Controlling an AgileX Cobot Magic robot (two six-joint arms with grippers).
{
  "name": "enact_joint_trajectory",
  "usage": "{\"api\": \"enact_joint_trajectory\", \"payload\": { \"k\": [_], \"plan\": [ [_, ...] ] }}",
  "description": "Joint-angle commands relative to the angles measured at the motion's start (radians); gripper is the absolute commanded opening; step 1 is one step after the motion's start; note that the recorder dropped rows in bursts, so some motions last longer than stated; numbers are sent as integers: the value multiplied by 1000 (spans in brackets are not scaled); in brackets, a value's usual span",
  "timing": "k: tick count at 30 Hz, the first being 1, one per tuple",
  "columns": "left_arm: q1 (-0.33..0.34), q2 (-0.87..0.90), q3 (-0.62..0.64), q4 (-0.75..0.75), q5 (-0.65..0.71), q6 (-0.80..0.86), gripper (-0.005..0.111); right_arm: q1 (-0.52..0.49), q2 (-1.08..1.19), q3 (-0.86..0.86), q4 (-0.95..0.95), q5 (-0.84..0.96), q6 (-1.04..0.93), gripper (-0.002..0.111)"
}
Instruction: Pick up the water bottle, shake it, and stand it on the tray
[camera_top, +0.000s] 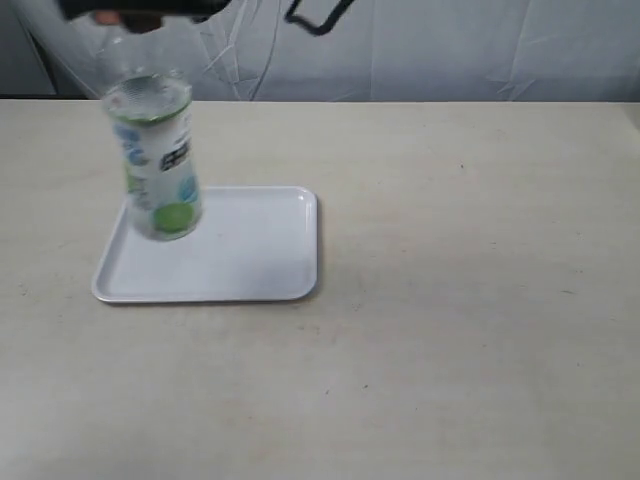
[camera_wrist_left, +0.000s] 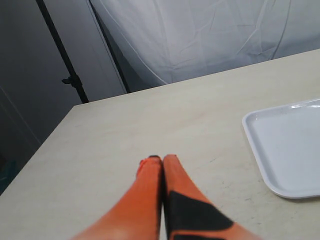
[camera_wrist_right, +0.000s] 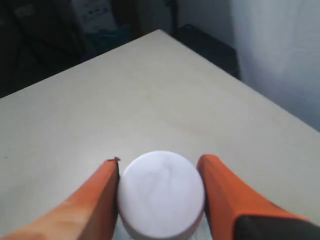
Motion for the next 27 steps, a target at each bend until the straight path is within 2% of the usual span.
{"api": "enact_joint_trajectory", "payload": {
  "k": [1, 4, 8, 12, 17, 23, 27],
  "plan": [
    [0, -5, 2, 3, 3, -4, 0, 48, 2, -6, -25, -70, -56, -1],
    [0, -5, 2, 3, 3, -4, 0, 12, -13, -6, -91, -25, -41, -1],
    [0, -5, 2, 3, 3, -4, 0, -92, -42, -6, -210, 61, 99, -1],
    [0, -5, 2, 3, 3, -4, 0, -156, -66, -6, -164, 80, 114, -1],
    [0, -5, 2, 3, 3, -4, 0, -97, -72, -6, -17, 60, -37, -1],
    [0, -5, 2, 3, 3, -4, 0, -44, -104, -6, -27, -133, -97, -1],
    [0, -5, 2, 3, 3, -4, 0, -46, -114, -6, -27, -92, -97, -1]
  ]
}}
